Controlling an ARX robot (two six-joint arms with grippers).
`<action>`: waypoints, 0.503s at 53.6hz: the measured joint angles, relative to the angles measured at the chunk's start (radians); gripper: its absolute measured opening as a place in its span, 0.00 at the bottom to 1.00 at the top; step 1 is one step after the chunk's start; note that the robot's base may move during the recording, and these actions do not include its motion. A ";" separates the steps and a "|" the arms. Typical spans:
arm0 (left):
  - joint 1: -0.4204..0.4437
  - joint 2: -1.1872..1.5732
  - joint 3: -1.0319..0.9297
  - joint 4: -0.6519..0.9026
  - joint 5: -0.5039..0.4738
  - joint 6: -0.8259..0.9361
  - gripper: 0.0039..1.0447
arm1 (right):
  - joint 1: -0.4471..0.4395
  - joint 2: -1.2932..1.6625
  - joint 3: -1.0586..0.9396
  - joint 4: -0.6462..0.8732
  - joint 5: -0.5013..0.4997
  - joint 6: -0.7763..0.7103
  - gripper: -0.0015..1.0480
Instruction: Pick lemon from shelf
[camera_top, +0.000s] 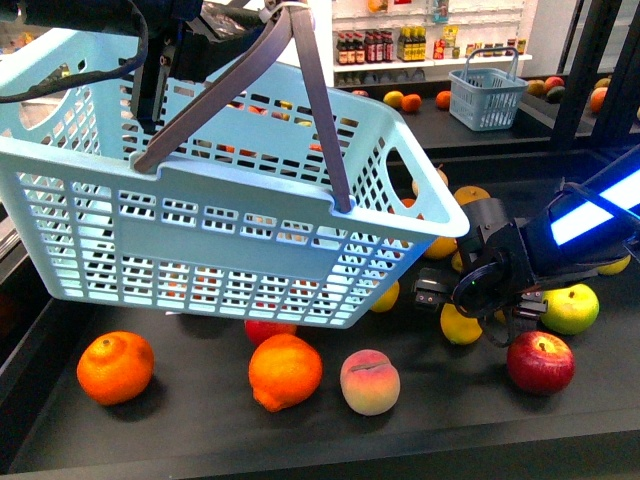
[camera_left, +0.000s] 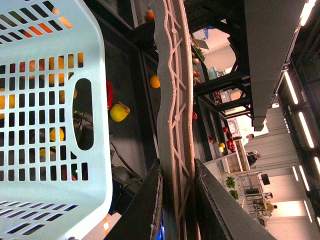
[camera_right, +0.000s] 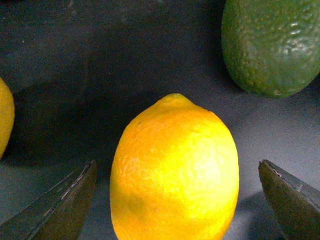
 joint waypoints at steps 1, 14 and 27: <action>0.000 0.000 0.000 0.000 0.001 0.000 0.13 | 0.000 0.006 0.010 -0.006 0.000 0.002 0.93; 0.000 0.000 0.000 0.000 0.000 0.000 0.13 | -0.001 0.076 0.131 -0.061 0.021 0.002 0.93; 0.000 0.000 0.000 0.000 0.000 0.000 0.13 | -0.005 0.121 0.211 -0.072 0.025 -0.003 0.75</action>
